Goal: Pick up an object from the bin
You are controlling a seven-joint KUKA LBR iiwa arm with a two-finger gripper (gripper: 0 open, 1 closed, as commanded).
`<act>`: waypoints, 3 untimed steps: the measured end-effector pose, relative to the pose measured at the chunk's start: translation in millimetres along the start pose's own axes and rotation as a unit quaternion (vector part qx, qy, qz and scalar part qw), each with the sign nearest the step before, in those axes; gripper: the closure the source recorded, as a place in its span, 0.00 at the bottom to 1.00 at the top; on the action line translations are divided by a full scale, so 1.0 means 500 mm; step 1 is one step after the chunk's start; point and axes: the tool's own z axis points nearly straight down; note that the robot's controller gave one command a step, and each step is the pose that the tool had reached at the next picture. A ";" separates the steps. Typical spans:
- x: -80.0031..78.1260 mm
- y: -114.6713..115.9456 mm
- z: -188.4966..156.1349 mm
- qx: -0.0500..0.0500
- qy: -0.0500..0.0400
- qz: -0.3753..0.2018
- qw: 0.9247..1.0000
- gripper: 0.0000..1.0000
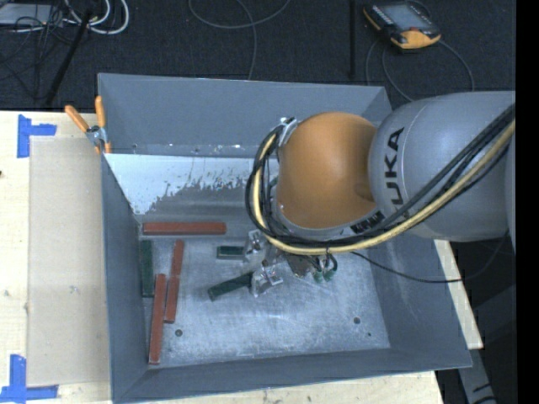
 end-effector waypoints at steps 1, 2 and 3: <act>0.002 0.002 -0.004 0.000 0.001 0.000 1.000 1.00; -0.071 -0.005 -0.014 0.000 -0.001 -0.063 0.998 1.00; -0.043 -0.020 0.071 0.000 -0.002 -0.036 0.999 1.00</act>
Offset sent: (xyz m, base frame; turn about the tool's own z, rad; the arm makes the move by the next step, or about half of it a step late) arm 0.0578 0.0098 0.0072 -0.1802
